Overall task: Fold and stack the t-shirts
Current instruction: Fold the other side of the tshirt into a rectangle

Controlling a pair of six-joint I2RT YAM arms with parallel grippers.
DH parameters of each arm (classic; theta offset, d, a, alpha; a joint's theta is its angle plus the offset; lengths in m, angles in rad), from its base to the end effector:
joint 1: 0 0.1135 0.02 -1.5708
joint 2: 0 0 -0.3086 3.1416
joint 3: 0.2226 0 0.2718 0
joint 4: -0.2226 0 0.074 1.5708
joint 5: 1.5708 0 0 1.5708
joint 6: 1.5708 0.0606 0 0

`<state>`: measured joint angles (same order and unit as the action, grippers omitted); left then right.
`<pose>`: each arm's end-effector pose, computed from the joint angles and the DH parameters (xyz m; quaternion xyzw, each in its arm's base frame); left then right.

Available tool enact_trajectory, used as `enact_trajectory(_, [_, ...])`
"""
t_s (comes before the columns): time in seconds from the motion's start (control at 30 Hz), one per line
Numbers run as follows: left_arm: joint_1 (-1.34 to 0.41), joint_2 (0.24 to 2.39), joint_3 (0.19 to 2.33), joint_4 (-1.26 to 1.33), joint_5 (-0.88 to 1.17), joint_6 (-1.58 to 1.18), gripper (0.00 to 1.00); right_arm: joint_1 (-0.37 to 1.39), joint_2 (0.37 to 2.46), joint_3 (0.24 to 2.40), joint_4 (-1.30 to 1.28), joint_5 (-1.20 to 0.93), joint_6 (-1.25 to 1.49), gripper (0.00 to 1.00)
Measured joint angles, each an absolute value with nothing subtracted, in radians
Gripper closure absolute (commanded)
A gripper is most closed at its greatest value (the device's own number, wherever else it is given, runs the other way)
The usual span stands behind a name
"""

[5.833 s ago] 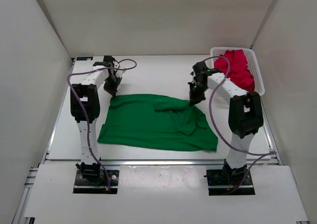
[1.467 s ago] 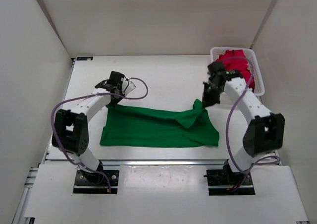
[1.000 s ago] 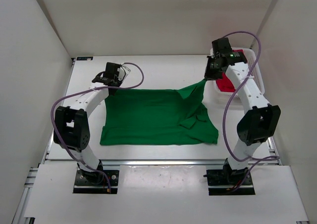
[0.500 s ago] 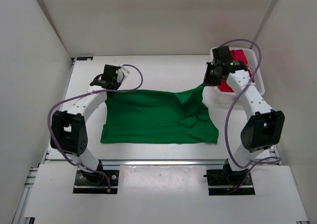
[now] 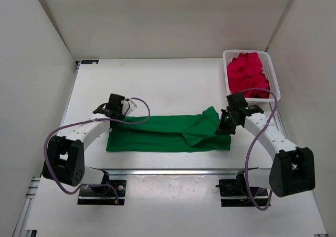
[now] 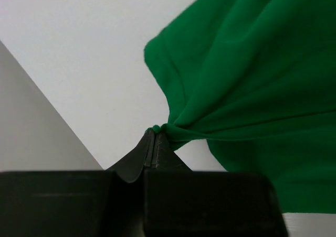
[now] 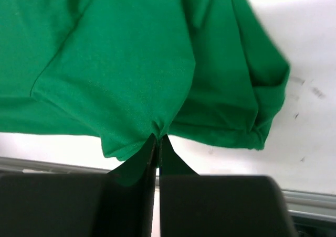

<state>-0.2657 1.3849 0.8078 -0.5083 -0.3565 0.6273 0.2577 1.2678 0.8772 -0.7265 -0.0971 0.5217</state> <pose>0.2746 -0.0528 0.2068 0.3741 0.8801 0.2118 0.2017 0.2449 0.0706 0.2419 0.1173 0.9662 0.1291 0.1898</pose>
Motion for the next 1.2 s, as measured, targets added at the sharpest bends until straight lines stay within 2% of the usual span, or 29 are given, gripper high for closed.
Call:
enact_trajectory(0.13, [-0.293, 1.384, 0.776, -0.504, -0.358, 0.642, 0.99, 0.25, 1.266, 0.821, -0.723, -0.121, 0.537, 1.0])
enact_trajectory(0.17, [-0.298, 1.384, 0.776, -0.504, -0.357, 0.647, 0.95, 0.247, 1.264, 0.816, -0.723, -0.125, 0.537, 1.0])
enact_trajectory(0.23, [-0.302, 1.383, 0.776, -0.505, -0.357, 0.658, 0.84, 0.241, 1.259, 0.806, -0.716, -0.14, 0.535, 0.9])
enact_trajectory(0.27, [-0.302, 1.383, 0.776, -0.508, -0.356, 0.665, 0.7, 0.24, 1.255, 0.799, -0.714, -0.15, 0.535, 0.78])
enact_trajectory(0.3, [-0.302, 1.382, 0.776, -0.518, -0.355, 0.672, 0.55, 0.237, 1.252, 0.791, -0.713, -0.162, 0.532, 0.71])
enact_trajectory(0.33, [-0.302, 1.378, 0.776, -0.529, -0.351, 0.686, 0.52, 0.238, 1.251, 0.785, -0.714, -0.167, 0.532, 0.7])
enact_trajectory(0.4, [-0.3, 1.363, 0.776, -0.559, -0.339, 0.698, 0.35, 0.244, 1.25, 0.773, -0.731, -0.166, 0.521, 0.65])
enact_trajectory(0.5, [-0.289, 1.302, 0.776, -0.628, -0.301, 0.72, 0.25, 0.242, 1.23, 0.769, -0.772, -0.158, 0.505, 0.62])
enact_trajectory(0.6, [-0.26, 1.214, 0.781, -0.684, -0.24, 0.732, 0.24, 0.207, 1.19, 0.775, -0.799, -0.146, 0.485, 0.6])
enact_trajectory(0.73, [-0.178, 1.198, 0.854, -0.704, -0.168, 0.684, 0.29, 0.177, 1.217, 0.84, -0.8, -0.132, 0.457, 0.6])
enact_trajectory(0.97, [-0.101, 1.512, 1.046, -0.659, -0.111, 0.487, 0.32, 0.204, 1.527, 1.084, -0.7, -0.083, 0.403, 0.56])
enact_trajectory(1.2, [-0.099, 1.693, 1.056, -0.642, -0.113, 0.392, 0.31, 0.179, 1.676, 1.168, -0.622, -0.047, 0.385, 0.5])
